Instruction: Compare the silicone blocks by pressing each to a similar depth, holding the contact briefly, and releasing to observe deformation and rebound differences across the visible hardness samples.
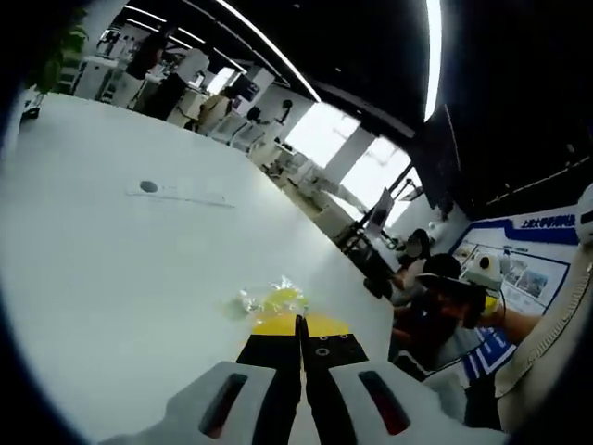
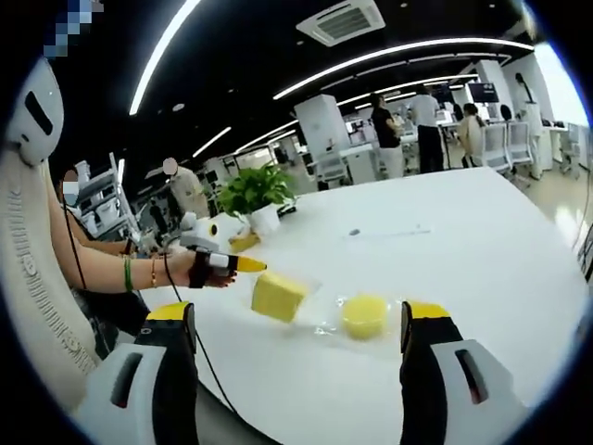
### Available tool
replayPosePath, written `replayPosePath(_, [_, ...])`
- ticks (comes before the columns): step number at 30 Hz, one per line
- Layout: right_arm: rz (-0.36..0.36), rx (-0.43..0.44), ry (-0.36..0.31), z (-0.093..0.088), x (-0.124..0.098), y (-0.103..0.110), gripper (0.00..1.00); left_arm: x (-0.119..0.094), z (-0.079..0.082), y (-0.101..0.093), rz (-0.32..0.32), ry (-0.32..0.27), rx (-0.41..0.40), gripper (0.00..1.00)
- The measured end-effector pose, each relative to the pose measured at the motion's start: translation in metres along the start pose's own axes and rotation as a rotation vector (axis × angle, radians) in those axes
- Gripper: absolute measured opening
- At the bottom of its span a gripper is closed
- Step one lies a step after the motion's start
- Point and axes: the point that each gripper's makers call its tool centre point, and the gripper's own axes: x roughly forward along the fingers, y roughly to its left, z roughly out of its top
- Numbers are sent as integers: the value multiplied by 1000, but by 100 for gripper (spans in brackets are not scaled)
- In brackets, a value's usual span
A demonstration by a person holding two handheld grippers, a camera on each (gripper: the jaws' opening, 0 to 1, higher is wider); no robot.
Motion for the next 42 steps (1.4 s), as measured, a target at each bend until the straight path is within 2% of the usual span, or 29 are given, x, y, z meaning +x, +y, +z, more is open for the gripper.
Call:
replayPosePath(2, [2,48,-4,-1,1,1,85,-2,6,14,15,-19,-24,0])
replayPosePath(4, [14,107,-43,6,3,4,84,-4,10,23,24,-25,-35,0])
replayPosePath(8, [5,90,-47,5,6,4,83,-6,12,47,65,-22,-33,0])
replayPosePath(9, [4,92,-43,3,7,3,83,-7,7,58,97,11,-24,0])
replayPosePath(13, [-6,94,-12,-8,8,3,82,-4,-7,77,139,82,20,0])
replayPosePath(16, [-14,109,2,-14,8,2,82,0,-17,94,155,105,1,0])
replayPosePath(23, [-36,125,26,-22,8,-3,81,0,-26,122,202,121,-21,0])
replayPosePath(32, [-37,138,68,-38,13,-5,79,2,-33,134,214,121,-42,0])
replayPosePath(39, [-19,127,79,-38,16,-3,78,0,-32,131,190,79,-87,0])
replayPosePath(41, [-15,125,80,-38,16,-3,78,-2,-32,131,195,66,-133,0])
replayPosePath(42, [-12,126,79,-37,16,-3,78,-2,-32,131,200,63,-129,0])
